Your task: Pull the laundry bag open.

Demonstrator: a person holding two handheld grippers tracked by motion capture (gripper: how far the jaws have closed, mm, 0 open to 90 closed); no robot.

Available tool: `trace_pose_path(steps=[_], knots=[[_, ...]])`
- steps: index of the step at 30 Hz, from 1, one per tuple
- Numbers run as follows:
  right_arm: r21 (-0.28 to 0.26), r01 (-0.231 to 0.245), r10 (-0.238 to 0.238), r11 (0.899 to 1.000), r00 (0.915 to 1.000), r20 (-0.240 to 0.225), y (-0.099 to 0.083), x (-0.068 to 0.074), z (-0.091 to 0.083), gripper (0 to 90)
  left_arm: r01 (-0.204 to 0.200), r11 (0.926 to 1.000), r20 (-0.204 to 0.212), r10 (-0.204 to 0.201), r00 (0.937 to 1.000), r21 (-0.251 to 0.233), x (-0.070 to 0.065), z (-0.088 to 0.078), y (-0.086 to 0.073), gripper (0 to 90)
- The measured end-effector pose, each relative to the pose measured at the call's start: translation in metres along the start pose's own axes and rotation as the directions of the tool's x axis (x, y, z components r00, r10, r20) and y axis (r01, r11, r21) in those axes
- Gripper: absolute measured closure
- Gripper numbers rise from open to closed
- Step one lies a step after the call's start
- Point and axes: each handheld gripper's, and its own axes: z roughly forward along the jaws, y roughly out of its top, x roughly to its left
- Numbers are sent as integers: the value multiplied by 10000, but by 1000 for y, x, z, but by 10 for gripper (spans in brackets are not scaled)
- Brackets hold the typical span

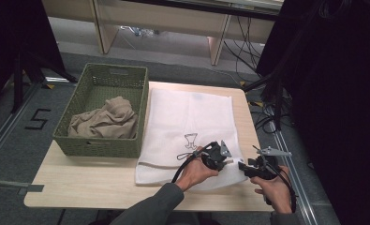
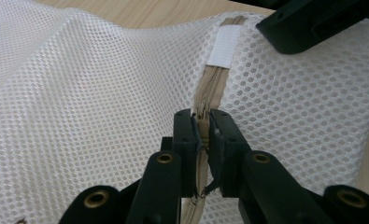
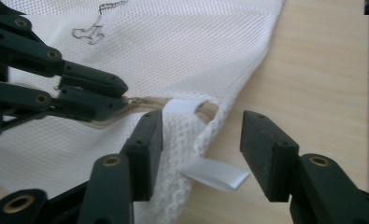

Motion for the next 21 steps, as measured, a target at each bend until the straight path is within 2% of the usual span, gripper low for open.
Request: trace_pose_path(steps=[1, 2, 3, 5, 6, 7, 10, 12, 13, 14, 15, 17, 18, 21], knots=[[66, -392, 393, 9992, 9990, -216, -1, 0, 1, 494, -11, 10000, -64, 11, 10000, -37, -1, -1, 0, 813], [116, -617, 622, 9980, 9967, -519, -1, -1, 2, 493, -18, 10000, -95, 17, 10000, -49, -1, -1, 0, 813], [194, -849, 859, 9962, 9943, -626, -2, -2, 3, 491, -2, 10000, -54, 1, 10000, -61, -1, -2, 0, 813], [375, -1024, 1049, 9940, 9920, -709, -3, -2, 5, 485, -12, 10000, -47, 12, 10000, -67, -1, -2, 0, 813], [399, -1225, 1262, 9917, 9859, -1097, -5, -4, 9, 519, -42, 10000, 8, 42, 10000, -75, -1, -3, 0, 813], [378, -1317, 1354, 9906, 9833, -1213, -5, -4, 10, 538, -42, 10000, 8, 42, 10000, -75, -1, -3, 0, 812], [38, -1031, 1027, 9947, 9861, -1304, -1, -5, 10, 622, 58, 10000, 126, -57, 9999, -76, -1, -3, -1, 813], [-200, -751, 716, 9970, 9879, -1376, 0, -5, 10, 717, 139, 9998, 194, -136, 9997, -122, -1, -3, -2, 812], [-200, -751, 716, 9970, 9879, -1376, 0, -5, 10, 717, 139, 9998, 194, -136, 9997, -122, -1, -3, -2, 812], [-298, -553, 506, 9980, 9887, -1409, 2, -3, 9, 804, 121, 9999, 183, -119, 9998, -107, -1, -2, -3, 812], [-298, -553, 506, 9980, 9887, -1409, 2, -3, 9, 804, 121, 9999, 183, -119, 9998, -107, -1, -2, -3, 812], [-489, 36, -99, 9988, 9917, -1285, 4, 1, 6, 838, 155, 9999, 151, -154, 9998, -69, -1, -1, -3, 813], [-477, 77, -133, 9988, 9928, -1193, 5, 4, 5, 840, 176, 9998, 140, -175, 9997, -77, -1, -1, -3, 813], [-419, 583, -617, 9974, 9945, -851, 7, 8, 4, 845, 111, 9999, 37, -110, 9999, -40, -2, -1, -3, 814]])
